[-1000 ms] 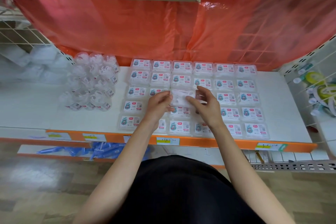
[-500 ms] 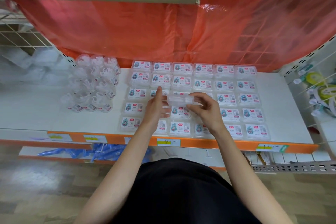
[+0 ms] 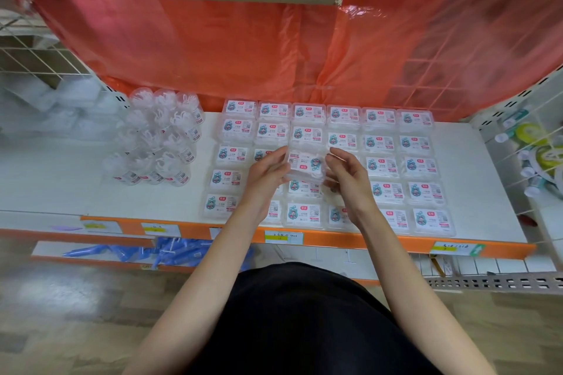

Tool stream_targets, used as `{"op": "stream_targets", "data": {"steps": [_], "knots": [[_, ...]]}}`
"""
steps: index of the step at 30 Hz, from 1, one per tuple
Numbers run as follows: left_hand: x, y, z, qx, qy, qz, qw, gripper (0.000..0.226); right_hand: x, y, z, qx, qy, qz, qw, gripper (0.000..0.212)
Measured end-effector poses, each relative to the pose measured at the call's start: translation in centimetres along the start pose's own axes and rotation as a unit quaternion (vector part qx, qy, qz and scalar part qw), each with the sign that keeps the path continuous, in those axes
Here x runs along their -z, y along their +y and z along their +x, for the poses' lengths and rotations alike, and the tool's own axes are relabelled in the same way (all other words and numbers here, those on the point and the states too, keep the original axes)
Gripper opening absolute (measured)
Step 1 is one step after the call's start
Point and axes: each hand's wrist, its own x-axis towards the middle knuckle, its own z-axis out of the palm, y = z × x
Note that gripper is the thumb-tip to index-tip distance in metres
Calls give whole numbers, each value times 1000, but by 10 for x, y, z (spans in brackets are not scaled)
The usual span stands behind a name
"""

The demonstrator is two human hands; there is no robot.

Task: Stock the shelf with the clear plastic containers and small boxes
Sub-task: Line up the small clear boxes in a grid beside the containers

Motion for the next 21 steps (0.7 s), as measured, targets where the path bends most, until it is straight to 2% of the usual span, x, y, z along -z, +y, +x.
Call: {"op": "stream_targets", "data": {"steps": [4, 9, 16, 19, 21], "knots": [[-2, 0, 2, -18, -9, 32, 999, 40, 0, 0, 3, -33, 4, -30, 999, 30], [-7, 2, 2, -3, 34, 3, 999, 36, 1, 2, 6, -61, 14, 6, 998, 29], [-17, -5, 1, 19, 9, 33, 999, 19, 4, 6, 8, -76, -26, 19, 997, 46], [-22, -7, 3, 9, 9, 40, 999, 19, 5, 5, 6, -56, -53, -54, 996, 60], [-22, -5, 5, 0, 4, 55, 999, 23, 13, 6, 5, 18, -54, -148, 987, 74]]}}
